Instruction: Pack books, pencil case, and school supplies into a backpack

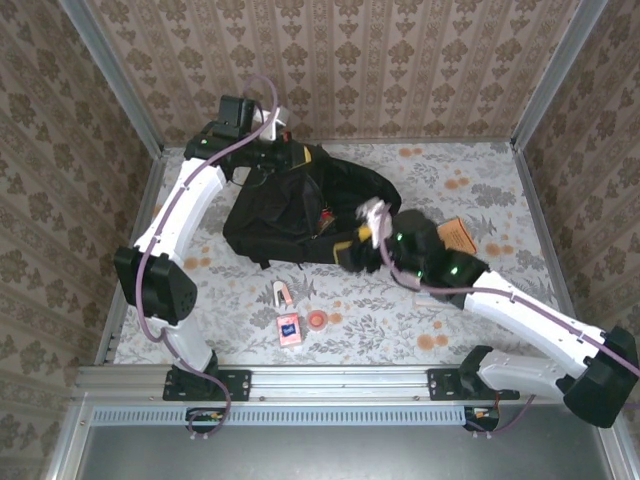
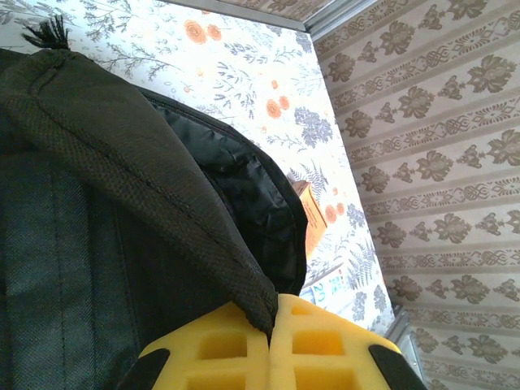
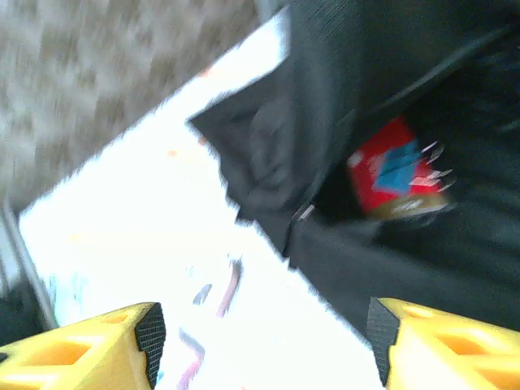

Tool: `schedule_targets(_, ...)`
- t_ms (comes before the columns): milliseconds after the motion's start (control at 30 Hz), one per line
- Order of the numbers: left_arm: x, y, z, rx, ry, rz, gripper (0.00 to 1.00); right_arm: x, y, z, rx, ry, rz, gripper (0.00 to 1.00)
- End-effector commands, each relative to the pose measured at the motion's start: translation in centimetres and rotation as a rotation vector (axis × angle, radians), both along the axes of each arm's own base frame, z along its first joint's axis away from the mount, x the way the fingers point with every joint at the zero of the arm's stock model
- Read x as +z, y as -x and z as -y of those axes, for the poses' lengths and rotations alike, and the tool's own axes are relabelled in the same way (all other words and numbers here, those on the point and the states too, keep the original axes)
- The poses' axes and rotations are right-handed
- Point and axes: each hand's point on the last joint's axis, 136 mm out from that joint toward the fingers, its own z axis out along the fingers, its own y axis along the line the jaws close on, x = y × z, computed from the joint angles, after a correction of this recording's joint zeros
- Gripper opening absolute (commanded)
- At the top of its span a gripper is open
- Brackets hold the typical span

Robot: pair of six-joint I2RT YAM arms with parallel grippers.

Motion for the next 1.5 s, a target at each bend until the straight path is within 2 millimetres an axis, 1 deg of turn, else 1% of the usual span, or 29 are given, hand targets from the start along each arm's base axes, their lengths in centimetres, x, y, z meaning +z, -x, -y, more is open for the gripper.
schedule_targets(0, 4.2, 0.3, -0.7, 0.014, 0.050, 0.153, 0.00, -4.9, 3.2, -0.3, 0.156, 0.223, 0.054, 0.74)
schedule_targets(100, 3.7, 0.4, -0.5, 0.008, 0.054, 0.150, 0.00, -8.1, 5.2, -1.1, 0.220, 0.286, 0.011, 0.80)
schedule_targets(200, 2.8, 0.4, -0.4, 0.001, 0.061, 0.138, 0.00, -10.5, 6.3, -2.2, 0.263, 0.334, -0.044, 0.85)
schedule_targets(267, 2.0, 0.4, -0.3, -0.002, 0.060, 0.129, 0.00, -12.1, 6.9, -2.9, 0.295, 0.380, -0.091, 0.90)
schedule_targets(367, 1.5, 0.6, -0.4, -0.007, 0.056, 0.125, 0.00, -13.9, 7.9, -4.0, 0.339, 0.467, -0.147, 0.91)
schedule_targets(400, 1.6, 0.6, -0.4, -0.006, 0.061, 0.120, 0.00, -15.3, 8.0, -4.3, 0.347, 0.517, -0.182, 0.92)
schedule_targets(467, 2.0, 0.6, -0.6, -0.011, 0.093, 0.114, 0.00, -16.6, 7.9, -4.8, 0.336, 0.581, -0.207, 0.92)
schedule_targets(567, 2.2, 0.5, -1.3, 0.002, 0.106, 0.115, 0.00, -17.7, 7.8, -5.8, 0.328, 0.620, -0.239, 0.92)
schedule_targets(667, 1.8, 0.2, -1.8, 0.022, 0.109, 0.101, 0.00, -18.7, 7.6, -6.2, 0.318, 0.675, -0.257, 0.92)
schedule_targets(800, 1.9, 0.2, -2.0, 0.020, 0.117, 0.098, 0.00, -20.2, 7.3, -6.0, 0.296, 0.739, -0.285, 0.92)
schedule_targets(1000, 1.9, -0.1, -2.2, 0.027, 0.141, 0.085, 0.00, -21.6, 6.6, -5.6, 0.265, 0.802, -0.290, 0.92)
schedule_targets(1067, 1.9, -0.1, -2.3, 0.027, 0.145, 0.082, 0.00, -22.1, 6.8, -5.2, 0.266, 0.837, -0.309, 0.92)
schedule_targets(1267, 2.0, -0.1, -2.5, 0.032, 0.146, 0.086, 0.00, -23.4, 7.1, -5.6, 0.285, 0.847, -0.346, 0.92)
schedule_targets(1333, 2.0, -0.2, -2.6, 0.034, 0.148, 0.085, 0.00, -23.6, 7.1, -5.9, 0.292, 0.835, -0.358, 0.90)
schedule_targets(1467, 1.9, -0.3, -2.6, 0.036, 0.152, 0.081, 0.00, -23.8, 7.3, -6.5, 0.309, 0.803, -0.396, 0.79)
